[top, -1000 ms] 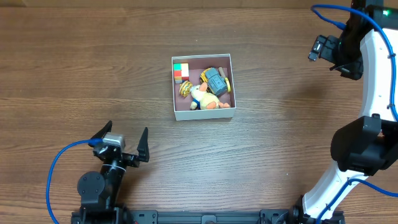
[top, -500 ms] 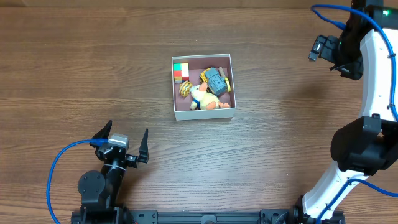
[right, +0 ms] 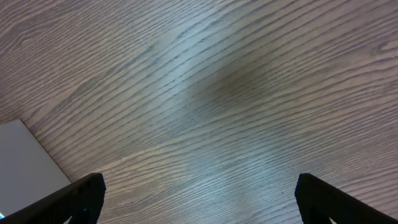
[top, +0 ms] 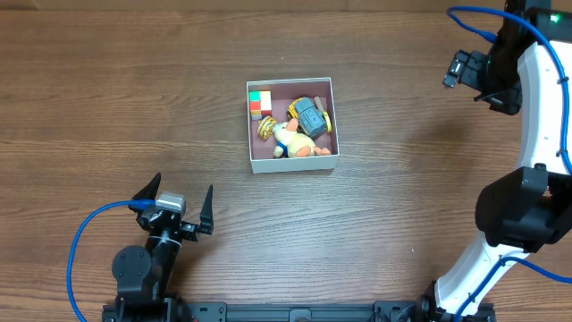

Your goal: Pack container

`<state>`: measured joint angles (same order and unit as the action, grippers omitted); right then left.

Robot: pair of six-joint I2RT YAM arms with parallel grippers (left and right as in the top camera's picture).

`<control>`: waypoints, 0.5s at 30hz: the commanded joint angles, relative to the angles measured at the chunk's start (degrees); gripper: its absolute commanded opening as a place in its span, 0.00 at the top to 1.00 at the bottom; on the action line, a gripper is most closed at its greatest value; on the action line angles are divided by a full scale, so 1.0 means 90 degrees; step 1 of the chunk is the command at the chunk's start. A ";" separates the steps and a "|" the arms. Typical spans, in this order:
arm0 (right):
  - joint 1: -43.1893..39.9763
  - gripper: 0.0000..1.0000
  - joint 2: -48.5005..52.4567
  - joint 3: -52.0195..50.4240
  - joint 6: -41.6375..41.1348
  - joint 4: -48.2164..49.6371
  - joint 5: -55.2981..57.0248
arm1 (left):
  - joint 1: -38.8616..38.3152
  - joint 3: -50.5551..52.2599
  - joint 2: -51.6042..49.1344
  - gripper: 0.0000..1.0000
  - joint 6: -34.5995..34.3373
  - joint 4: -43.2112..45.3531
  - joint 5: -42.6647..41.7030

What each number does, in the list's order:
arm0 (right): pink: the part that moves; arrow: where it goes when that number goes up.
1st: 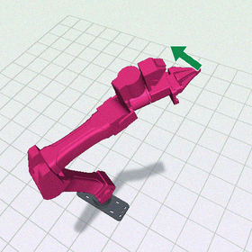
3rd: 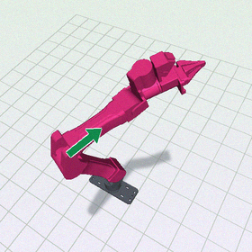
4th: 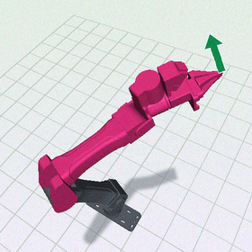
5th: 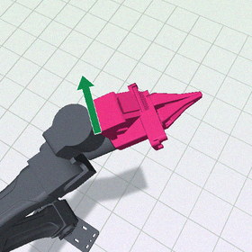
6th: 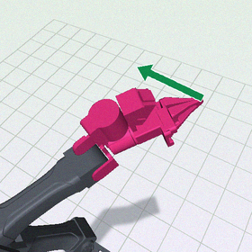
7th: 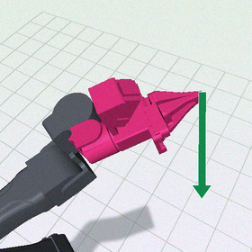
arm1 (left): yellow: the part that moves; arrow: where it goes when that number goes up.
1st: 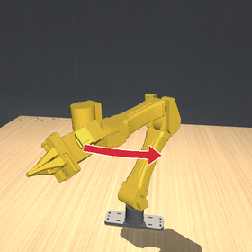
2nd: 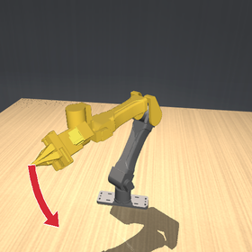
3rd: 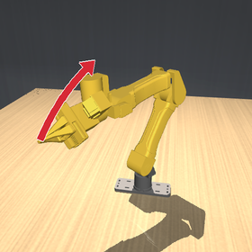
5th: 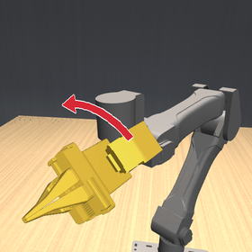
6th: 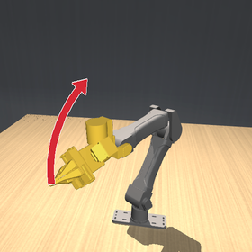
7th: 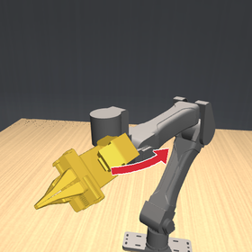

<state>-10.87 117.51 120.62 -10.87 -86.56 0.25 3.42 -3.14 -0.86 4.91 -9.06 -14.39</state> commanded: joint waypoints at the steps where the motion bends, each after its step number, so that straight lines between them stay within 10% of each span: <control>1: -0.0007 0.00 -0.0053 0.0002 -0.0002 0.0027 0.0010 | 0.0046 0.0044 0.0068 0.00 0.0146 0.0010 -0.0056; 15: 0.0046 0.00 -0.0299 0.0002 -0.0002 0.0027 0.0010 | 0.0046 0.0044 0.0068 0.00 0.0146 0.0010 -0.0056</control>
<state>-10.85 117.49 120.62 -10.85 -86.54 0.25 3.42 -3.14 -0.86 4.91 -9.06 -14.39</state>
